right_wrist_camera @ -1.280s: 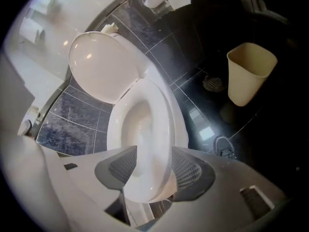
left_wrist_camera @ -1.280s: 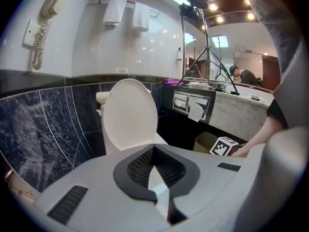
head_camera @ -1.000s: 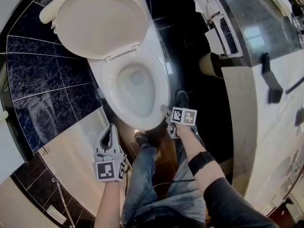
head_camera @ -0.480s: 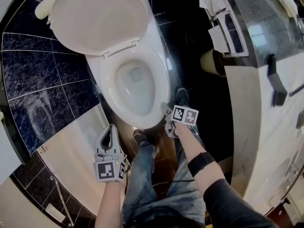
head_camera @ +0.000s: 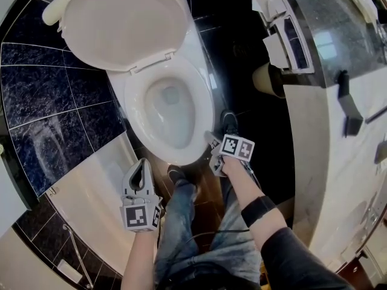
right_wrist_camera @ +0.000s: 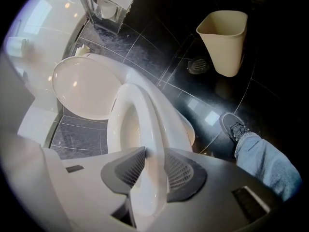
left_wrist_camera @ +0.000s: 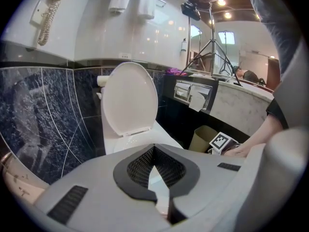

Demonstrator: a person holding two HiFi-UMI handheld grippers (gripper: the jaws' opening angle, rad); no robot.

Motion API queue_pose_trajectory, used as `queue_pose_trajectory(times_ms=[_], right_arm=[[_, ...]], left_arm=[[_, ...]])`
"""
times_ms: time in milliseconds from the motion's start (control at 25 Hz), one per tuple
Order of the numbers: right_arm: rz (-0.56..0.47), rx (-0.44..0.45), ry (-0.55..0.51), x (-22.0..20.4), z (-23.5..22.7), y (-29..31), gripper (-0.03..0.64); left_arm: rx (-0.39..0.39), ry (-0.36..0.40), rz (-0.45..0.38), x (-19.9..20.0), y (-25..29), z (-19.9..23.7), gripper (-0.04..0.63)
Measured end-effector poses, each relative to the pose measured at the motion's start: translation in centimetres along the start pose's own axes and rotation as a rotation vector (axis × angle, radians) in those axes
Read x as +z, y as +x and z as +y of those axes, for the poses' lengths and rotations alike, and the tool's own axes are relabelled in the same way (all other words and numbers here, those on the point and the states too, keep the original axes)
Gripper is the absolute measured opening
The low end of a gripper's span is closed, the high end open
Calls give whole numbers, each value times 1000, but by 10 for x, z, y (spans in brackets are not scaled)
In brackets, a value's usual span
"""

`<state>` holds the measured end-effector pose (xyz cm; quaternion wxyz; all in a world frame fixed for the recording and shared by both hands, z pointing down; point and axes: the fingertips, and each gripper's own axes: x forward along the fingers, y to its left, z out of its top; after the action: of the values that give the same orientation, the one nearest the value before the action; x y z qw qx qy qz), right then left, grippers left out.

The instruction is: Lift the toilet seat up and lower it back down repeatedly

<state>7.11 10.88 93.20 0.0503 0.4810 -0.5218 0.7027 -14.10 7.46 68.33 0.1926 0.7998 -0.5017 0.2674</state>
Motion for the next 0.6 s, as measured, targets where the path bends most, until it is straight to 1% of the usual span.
queue_pose_trajectory(times_ms=[120, 240, 360, 440, 600], right_arm=[[10, 23, 11, 1, 10, -9, 135], [31, 35, -20, 1, 21, -23, 129], [31, 67, 4, 4, 41, -41, 123], [35, 77, -3, 7, 57, -54, 120], [34, 104, 11, 18, 93, -81, 115]], left_arm=[[3, -10, 6, 2, -2, -2, 0], [6, -29, 14, 5, -7, -6, 0], [4, -7, 20, 2, -19, -7, 0], [3, -7, 32, 4, -30, -10, 0], [-4, -16, 90, 3, -55, -21, 0]])
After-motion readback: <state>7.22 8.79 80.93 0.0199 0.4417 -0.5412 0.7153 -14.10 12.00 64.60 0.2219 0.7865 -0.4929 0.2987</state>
